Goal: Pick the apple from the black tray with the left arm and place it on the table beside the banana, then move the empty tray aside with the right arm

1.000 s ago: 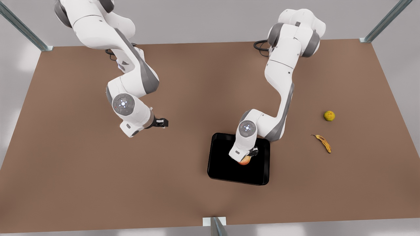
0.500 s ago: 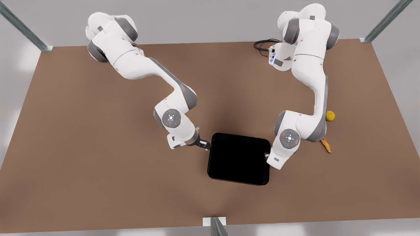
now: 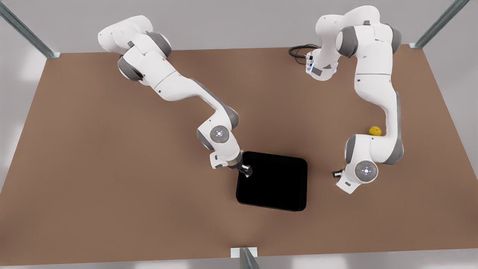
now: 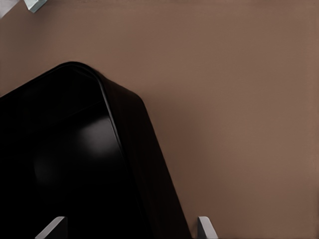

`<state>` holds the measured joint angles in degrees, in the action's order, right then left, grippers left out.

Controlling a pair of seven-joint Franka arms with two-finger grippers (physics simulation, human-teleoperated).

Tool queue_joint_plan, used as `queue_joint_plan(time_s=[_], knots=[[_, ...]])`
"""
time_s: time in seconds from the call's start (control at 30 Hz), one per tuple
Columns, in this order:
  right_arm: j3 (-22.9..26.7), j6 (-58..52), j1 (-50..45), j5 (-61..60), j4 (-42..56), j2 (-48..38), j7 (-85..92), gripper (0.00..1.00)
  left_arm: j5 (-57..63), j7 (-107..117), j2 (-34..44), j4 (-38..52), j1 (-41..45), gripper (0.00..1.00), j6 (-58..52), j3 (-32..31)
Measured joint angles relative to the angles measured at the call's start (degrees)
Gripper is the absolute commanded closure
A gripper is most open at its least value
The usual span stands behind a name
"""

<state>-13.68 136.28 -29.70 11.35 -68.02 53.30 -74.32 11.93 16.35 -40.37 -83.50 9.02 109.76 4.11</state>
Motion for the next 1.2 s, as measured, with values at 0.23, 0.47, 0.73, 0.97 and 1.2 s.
queue_joint_plan(time_s=[0.23, 0.47, 0.73, 0.97, 1.2], knots=[[-0.2, -1.0, -0.3, 2.0, -0.3, 0.5, -0.2, 0.03, 3.8, -4.1, -1.9, -0.2, -2.2, 0.19, 1.8, 0.0], [-0.1, -1.1, -1.0, 2.5, -0.2, 3.6, 1.5, 0.03, 5.1, -7.4, -1.8, 0.1, -2.2, 0.00, 2.7, -0.1], [0.2, -0.9, -0.5, 2.5, -0.2, 5.4, 3.2, 0.14, 0.3, -10.0, 11.4, 9.5, -1.2, 0.00, -8.2, -19.2], [0.0, -0.6, 0.5, 2.2, 0.3, 5.5, 4.8, 0.65, -8.4, -8.9, 30.1, -14.2, -12.8, 0.00, -12.1, -24.2], [-0.7, -0.4, 1.2, 1.9, 1.6, 5.4, 6.1, 0.93, -12.5, -10.1, 31.9, -16.0, -17.1, 0.00, -10.6, -24.6]])
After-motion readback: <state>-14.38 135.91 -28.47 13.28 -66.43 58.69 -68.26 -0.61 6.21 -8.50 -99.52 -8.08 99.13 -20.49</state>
